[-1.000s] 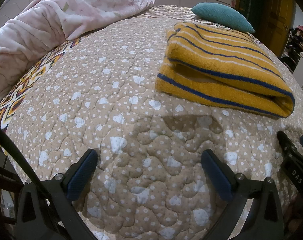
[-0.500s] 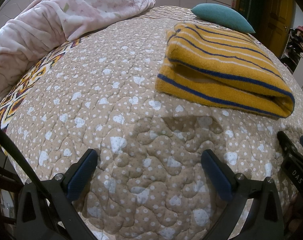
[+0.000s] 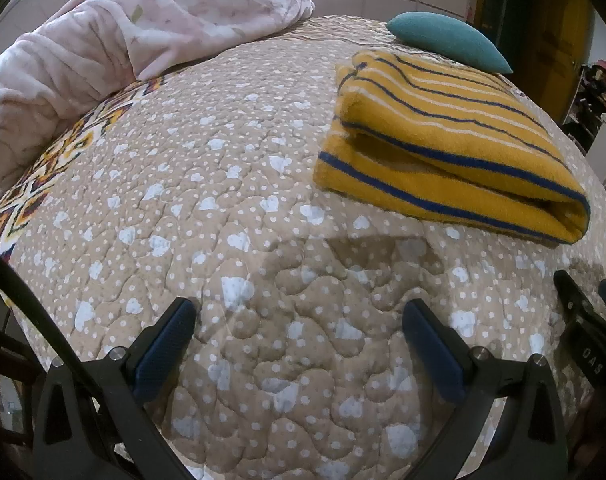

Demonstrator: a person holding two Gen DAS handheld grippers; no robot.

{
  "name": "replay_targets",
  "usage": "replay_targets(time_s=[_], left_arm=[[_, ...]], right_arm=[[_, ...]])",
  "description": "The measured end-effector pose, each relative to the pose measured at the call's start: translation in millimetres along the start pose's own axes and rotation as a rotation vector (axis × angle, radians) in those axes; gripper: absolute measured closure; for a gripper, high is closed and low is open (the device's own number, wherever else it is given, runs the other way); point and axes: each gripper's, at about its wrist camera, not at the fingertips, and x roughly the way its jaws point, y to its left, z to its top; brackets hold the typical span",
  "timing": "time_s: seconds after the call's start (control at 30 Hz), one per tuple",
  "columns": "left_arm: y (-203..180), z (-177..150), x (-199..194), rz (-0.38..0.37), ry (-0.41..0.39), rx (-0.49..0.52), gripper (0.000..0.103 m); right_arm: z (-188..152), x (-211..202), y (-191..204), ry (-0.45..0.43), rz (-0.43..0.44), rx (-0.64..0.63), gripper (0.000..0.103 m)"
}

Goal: Fold small clothes

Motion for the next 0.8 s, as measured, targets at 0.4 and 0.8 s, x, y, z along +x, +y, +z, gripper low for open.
replay_targets(time_s=[0.4,0.8], left_arm=[[7.4,8.1,-10.0,-0.035,-0.035,-0.015,0.0],[41.1,65.7,-24.3,-0.096,-0.035,-0.037,0.0]], right_arm=[[17.8,3.7,-15.6,0.07,0.071,0.035,0.006],[52.5,-17.4,-31.4,0.038,0.177,0.025,0.006]])
